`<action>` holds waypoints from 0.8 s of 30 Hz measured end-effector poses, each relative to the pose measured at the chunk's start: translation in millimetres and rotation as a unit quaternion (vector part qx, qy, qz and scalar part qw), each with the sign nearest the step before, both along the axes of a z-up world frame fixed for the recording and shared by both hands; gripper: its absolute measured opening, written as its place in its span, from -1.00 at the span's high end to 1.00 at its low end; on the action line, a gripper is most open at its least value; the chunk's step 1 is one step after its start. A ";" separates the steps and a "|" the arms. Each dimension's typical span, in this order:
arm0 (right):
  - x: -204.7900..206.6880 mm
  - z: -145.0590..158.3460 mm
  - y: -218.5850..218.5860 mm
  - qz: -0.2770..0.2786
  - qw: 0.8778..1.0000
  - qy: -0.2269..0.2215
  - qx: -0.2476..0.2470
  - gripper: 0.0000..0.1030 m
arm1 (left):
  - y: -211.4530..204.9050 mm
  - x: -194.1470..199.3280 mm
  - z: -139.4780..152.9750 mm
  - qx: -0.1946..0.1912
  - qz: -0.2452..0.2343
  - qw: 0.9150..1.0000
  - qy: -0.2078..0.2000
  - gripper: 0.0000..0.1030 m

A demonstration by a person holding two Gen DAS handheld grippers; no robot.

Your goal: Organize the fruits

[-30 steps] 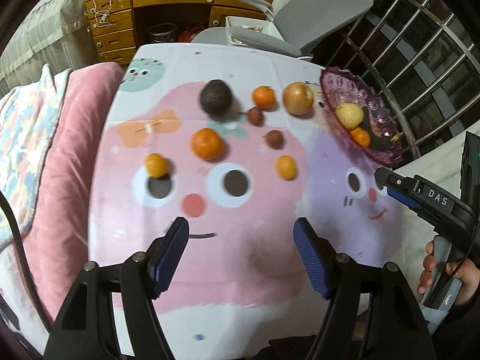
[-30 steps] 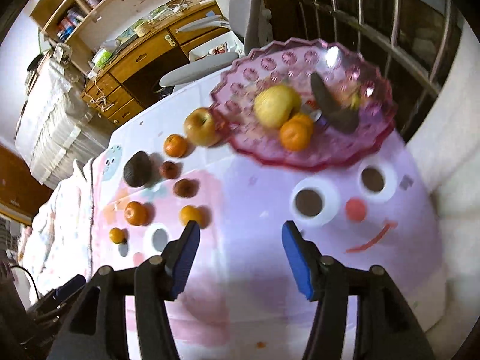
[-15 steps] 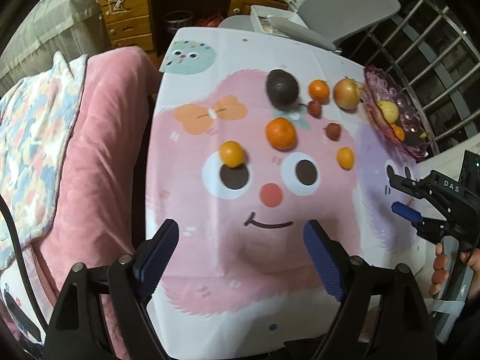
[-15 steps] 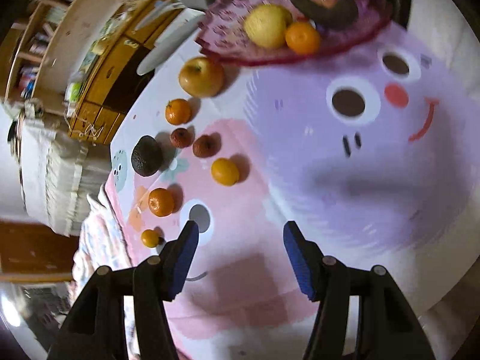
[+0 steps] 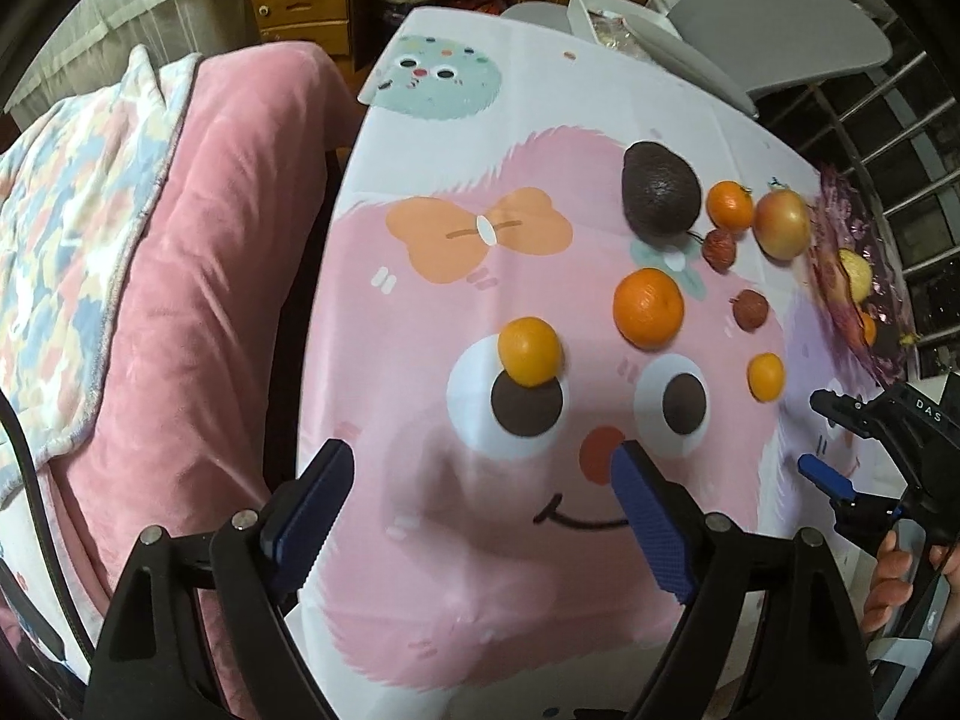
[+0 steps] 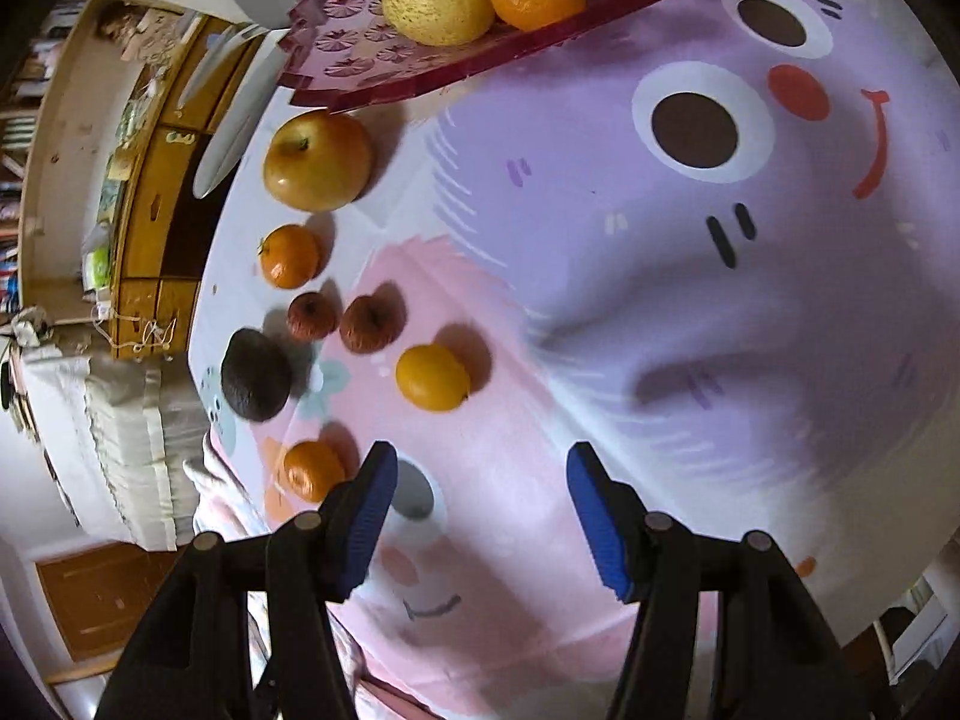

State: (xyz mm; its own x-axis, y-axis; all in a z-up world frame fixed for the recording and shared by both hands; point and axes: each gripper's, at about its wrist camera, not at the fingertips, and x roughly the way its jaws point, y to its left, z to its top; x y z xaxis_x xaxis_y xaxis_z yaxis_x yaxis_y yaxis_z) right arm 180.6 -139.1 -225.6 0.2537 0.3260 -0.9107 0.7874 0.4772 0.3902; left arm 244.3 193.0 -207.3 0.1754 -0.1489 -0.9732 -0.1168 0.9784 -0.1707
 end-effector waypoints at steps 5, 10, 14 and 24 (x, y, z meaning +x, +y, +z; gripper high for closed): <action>21.8 -11.7 0.0 0.016 1.000 0.005 -0.003 -0.15 | -5.4 19.2 -18.8 0.001 0.011 1.000 0.012 -0.68; 43.0 -22.8 8.3 0.059 0.998 0.011 -0.002 -0.14 | -8.1 34.6 -35.7 0.003 0.017 1.000 0.015 -0.58; 56.0 -25.1 16.9 0.092 0.995 0.023 -0.022 -0.11 | -8.5 42.9 -44.7 0.007 0.019 1.000 0.019 -0.47; 82.2 -25.8 27.4 0.164 0.982 0.052 -0.076 0.29 | -9.2 56.4 -58.2 -0.009 0.025 0.999 0.029 0.08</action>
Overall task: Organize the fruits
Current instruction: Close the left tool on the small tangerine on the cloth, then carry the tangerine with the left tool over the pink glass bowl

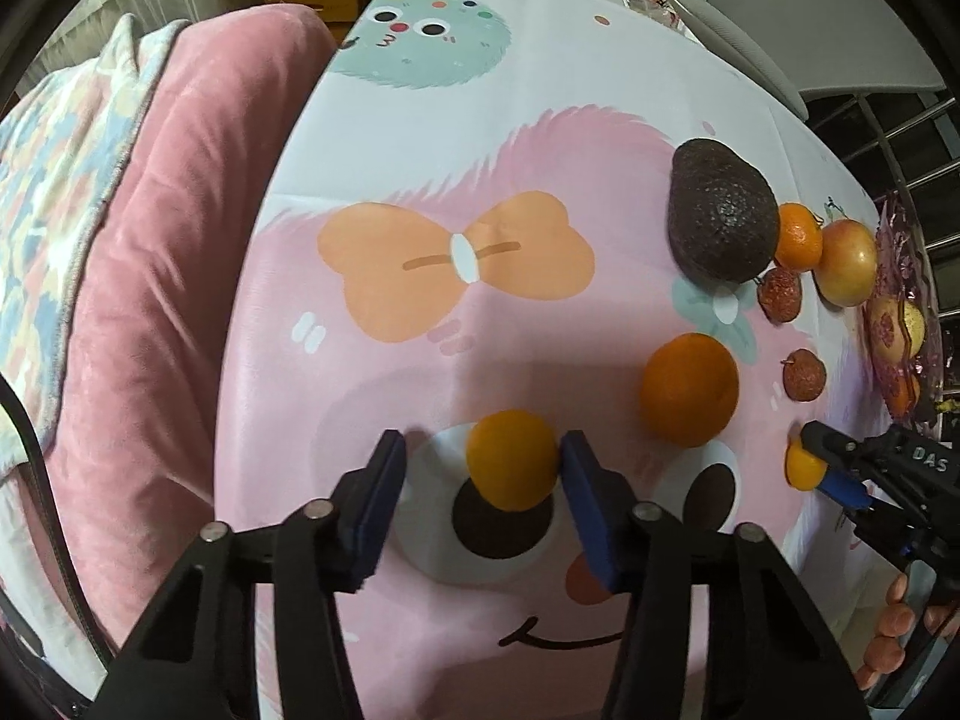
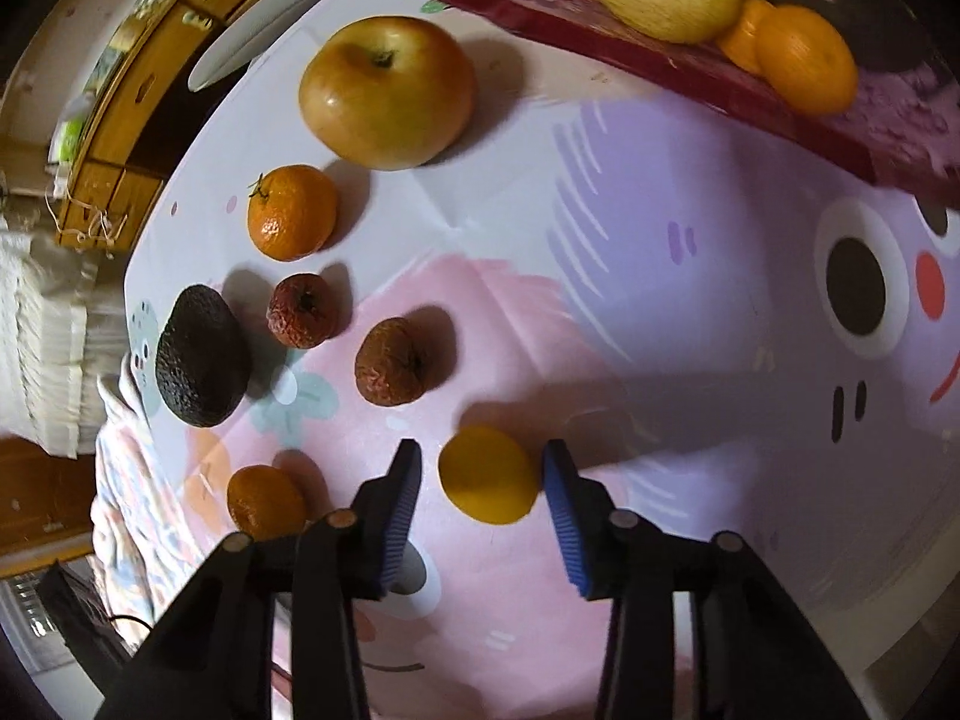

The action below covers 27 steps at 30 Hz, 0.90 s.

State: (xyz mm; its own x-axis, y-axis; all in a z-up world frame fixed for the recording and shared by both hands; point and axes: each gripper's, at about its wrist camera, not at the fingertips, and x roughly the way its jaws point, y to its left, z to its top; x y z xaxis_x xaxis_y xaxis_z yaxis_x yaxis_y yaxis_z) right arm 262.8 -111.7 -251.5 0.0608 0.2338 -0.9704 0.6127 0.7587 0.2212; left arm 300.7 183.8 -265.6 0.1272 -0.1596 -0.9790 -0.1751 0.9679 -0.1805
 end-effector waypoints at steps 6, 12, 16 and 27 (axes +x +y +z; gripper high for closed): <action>3.3 -1.3 -1.1 0.005 1.000 0.004 0.000 0.35 | -5.0 2.2 -2.9 -0.015 -0.007 1.000 -0.002 0.32; -4.3 -1.6 -2.7 -0.004 1.000 0.005 0.016 0.36 | -6.8 3.7 -2.4 -0.017 -0.018 1.000 -0.006 0.43; -10.9 4.0 -0.4 -0.006 1.000 0.000 0.018 0.36 | -6.8 -2.1 3.2 -0.017 -0.020 1.000 -0.014 0.44; -61.5 36.3 -8.9 -0.020 0.999 -0.025 0.007 0.36 | -5.8 -46.6 28.3 -0.021 -0.024 0.999 -0.016 0.43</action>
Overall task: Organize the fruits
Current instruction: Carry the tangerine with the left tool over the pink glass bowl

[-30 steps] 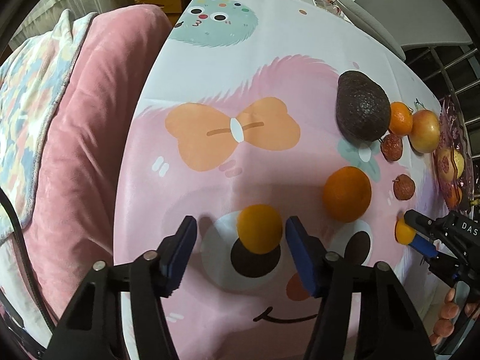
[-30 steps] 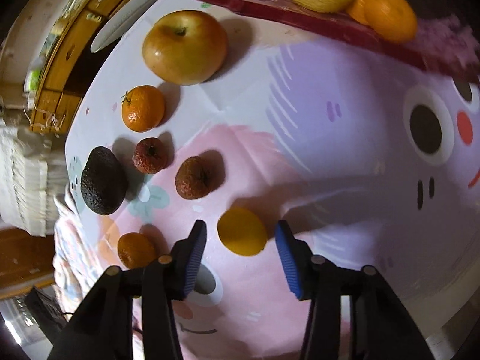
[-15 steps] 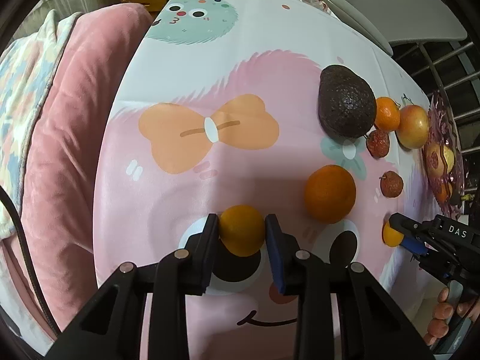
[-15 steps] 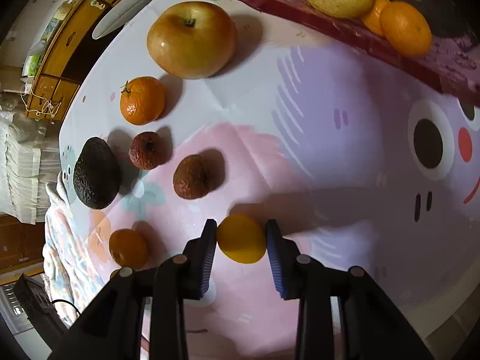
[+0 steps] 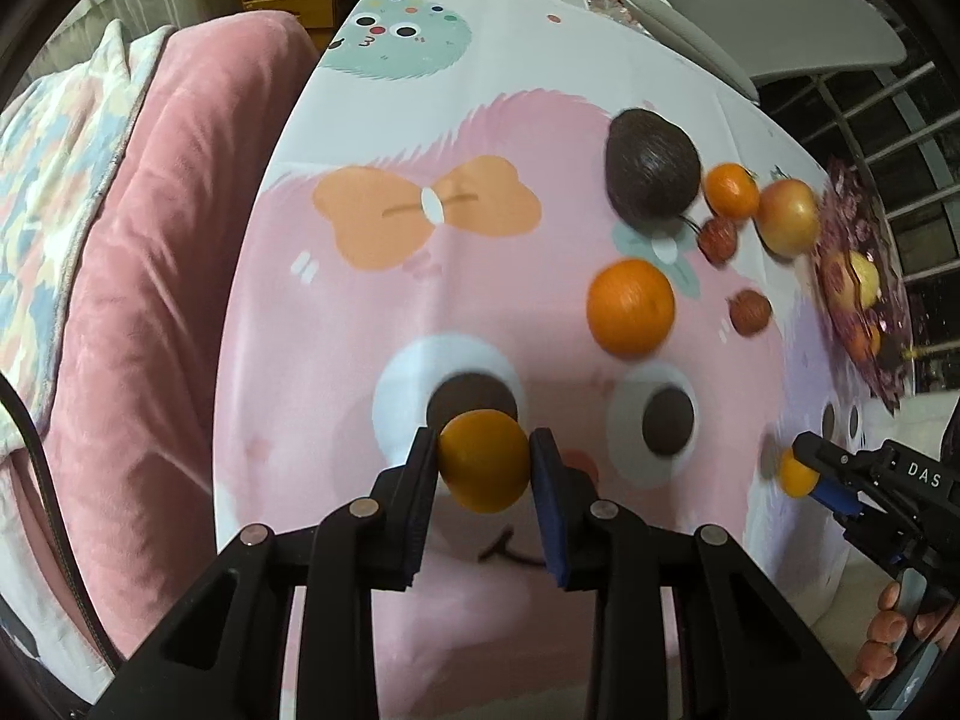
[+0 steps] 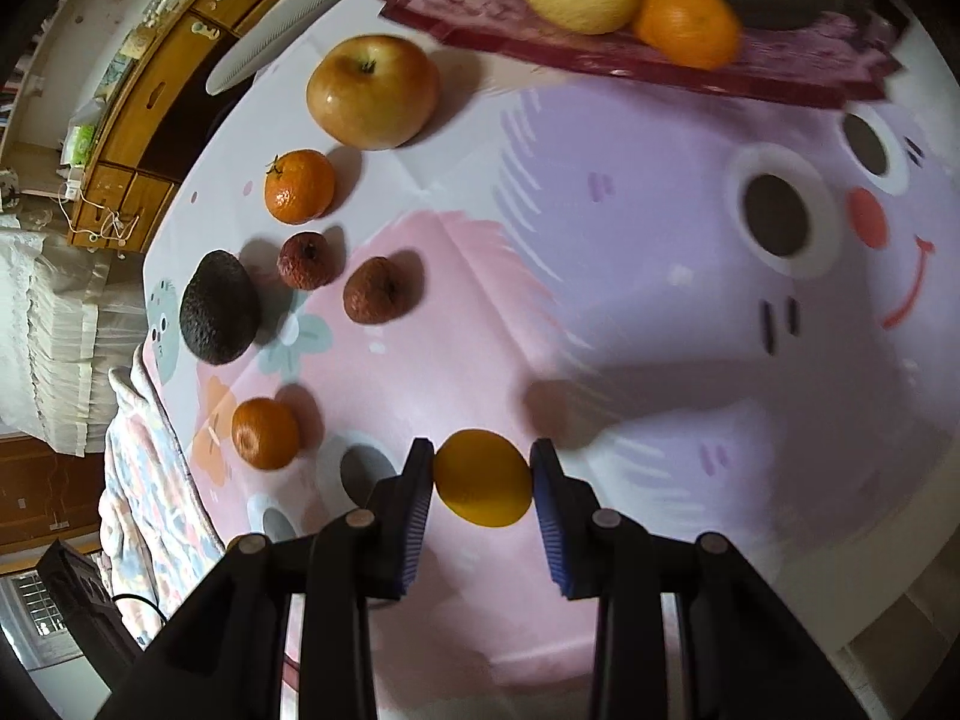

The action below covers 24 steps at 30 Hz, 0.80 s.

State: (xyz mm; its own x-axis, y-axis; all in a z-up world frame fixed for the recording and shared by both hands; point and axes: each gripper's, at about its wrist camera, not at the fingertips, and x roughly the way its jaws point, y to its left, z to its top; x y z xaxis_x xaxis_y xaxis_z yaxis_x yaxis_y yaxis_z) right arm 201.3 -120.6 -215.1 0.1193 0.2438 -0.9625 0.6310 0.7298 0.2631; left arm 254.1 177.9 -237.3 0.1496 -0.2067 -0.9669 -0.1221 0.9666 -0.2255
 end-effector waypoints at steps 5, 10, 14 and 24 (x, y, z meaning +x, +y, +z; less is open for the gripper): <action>-34.3 17.6 -8.3 -0.012 1.000 -0.014 -0.016 0.36 | -6.8 -31.2 14.7 0.003 -0.015 1.000 -0.005 0.44; -63.5 27.5 -17.2 -0.030 0.999 -0.019 -0.025 0.36 | -16.1 -57.7 28.8 0.004 -0.031 1.000 -0.005 0.44; -79.2 37.2 -27.3 -0.035 0.999 -0.026 -0.028 0.36 | -30.1 -73.8 43.8 0.000 -0.044 0.999 -0.009 0.44; -92.5 70.5 -82.8 -0.040 0.997 -0.063 -0.036 0.36 | -97.5 -84.2 84.8 -0.003 -0.078 0.997 -0.027 0.43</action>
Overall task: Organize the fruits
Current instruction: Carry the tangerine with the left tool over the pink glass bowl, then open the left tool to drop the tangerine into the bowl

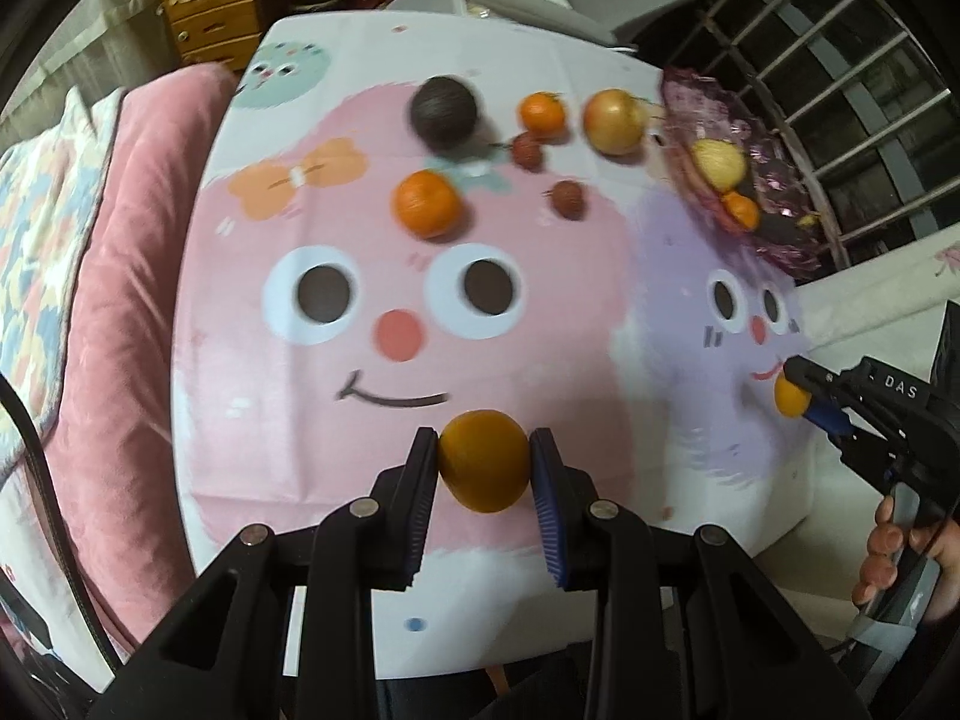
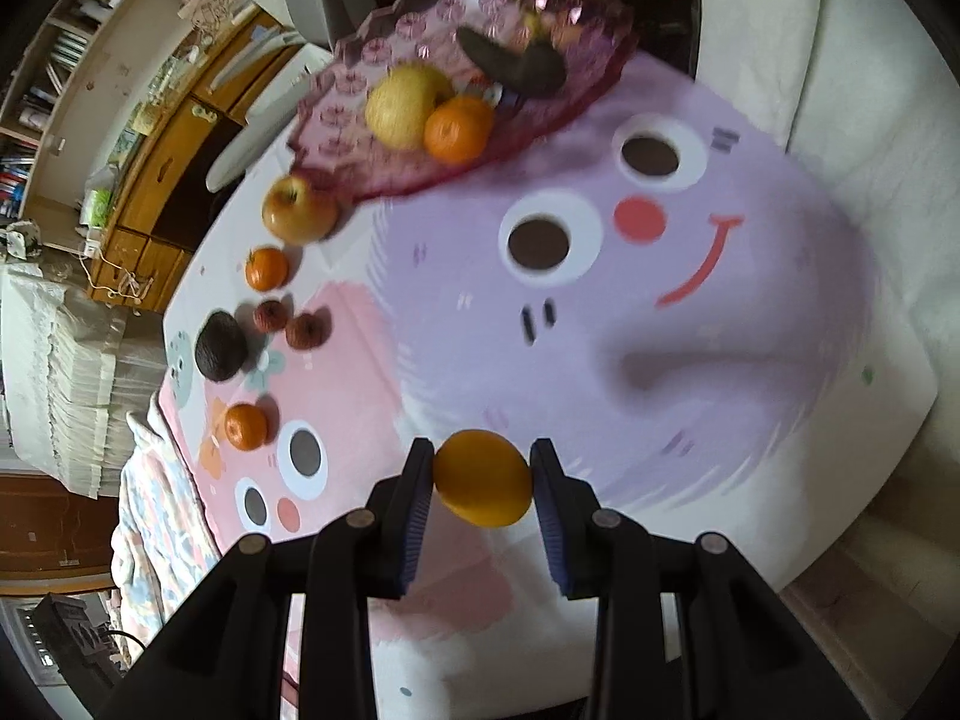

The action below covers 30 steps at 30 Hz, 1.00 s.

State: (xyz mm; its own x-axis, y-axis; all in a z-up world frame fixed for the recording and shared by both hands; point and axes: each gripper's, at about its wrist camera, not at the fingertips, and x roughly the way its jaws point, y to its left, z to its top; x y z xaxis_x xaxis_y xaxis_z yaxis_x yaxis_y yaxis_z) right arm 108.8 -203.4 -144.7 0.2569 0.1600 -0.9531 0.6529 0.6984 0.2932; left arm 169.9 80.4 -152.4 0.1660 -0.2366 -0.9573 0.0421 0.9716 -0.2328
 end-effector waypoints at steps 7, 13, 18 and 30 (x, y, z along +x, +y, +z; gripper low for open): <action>13.3 26.8 -48.5 0.041 0.998 -0.039 -0.018 0.36 | -64.1 16.4 25.8 -0.008 -0.001 1.000 -0.024 0.43; 31.0 43.0 -85.0 0.088 0.993 -0.075 -0.034 0.36 | -115.9 36.2 41.0 -0.007 -0.003 0.999 -0.044 0.43; 45.1 47.8 -107.1 0.124 0.986 -0.100 -0.042 0.36 | -151.8 56.8 48.0 -0.008 -0.001 0.998 -0.057 0.43; 73.3 38.0 -122.7 0.226 0.962 -0.147 -0.051 0.36 | -197.7 121.9 36.0 -0.023 0.019 0.996 -0.081 0.43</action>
